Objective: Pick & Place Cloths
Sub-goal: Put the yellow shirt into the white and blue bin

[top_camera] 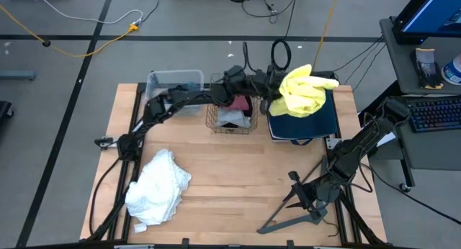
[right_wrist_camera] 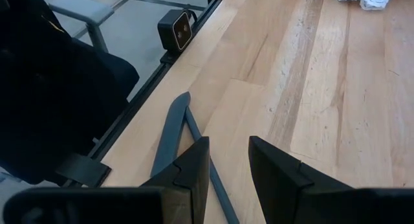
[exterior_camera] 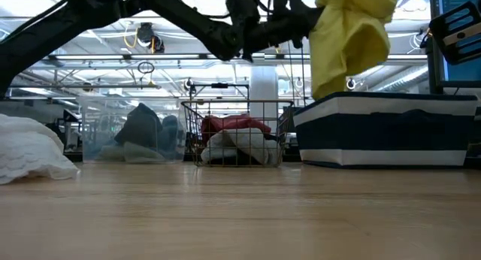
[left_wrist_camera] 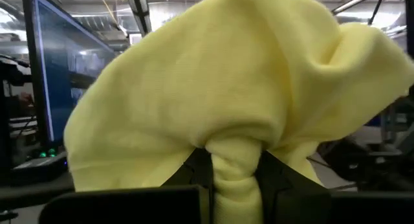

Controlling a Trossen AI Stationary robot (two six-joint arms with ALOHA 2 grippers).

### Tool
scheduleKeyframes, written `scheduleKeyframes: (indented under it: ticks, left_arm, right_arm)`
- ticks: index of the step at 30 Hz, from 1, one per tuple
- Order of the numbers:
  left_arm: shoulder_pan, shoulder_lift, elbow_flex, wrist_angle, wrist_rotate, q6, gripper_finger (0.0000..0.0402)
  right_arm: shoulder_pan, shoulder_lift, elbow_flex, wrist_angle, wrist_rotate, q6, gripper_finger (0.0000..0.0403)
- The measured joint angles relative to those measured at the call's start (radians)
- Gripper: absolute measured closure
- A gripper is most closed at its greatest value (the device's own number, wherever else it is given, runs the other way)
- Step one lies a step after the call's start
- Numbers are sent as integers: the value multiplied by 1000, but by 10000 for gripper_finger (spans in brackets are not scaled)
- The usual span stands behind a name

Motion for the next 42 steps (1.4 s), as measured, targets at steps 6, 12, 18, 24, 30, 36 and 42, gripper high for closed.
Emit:
scheduleKeyframes:
  ticks: [6,12,18,24,30,36,42]
  left_arm:
    - [-29,39,0,3,-61,84,360]
    - [-24,49,-1,-82,-69,97,360]
    - [-29,49,-1,-168,-68,136,360]
    - [-35,49,-1,-204,-67,156,360]
    - [-35,48,-1,-226,-65,149,331]
    - [-35,48,-1,-307,-65,154,295]
    - [-35,48,-1,-366,-91,146,271]
  right_arm:
    - [0,0,0,1,1,0,303]
    - [0,0,0,2,1,3,303]
    - [0,0,0,2,1,2,303]
    - [0,0,0,2,2,1,303]
    - [0,0,0,3,8,0,303]
    - [-1,0,0,6,32,0,303]
    - [0,0,0,10,32,0,303]
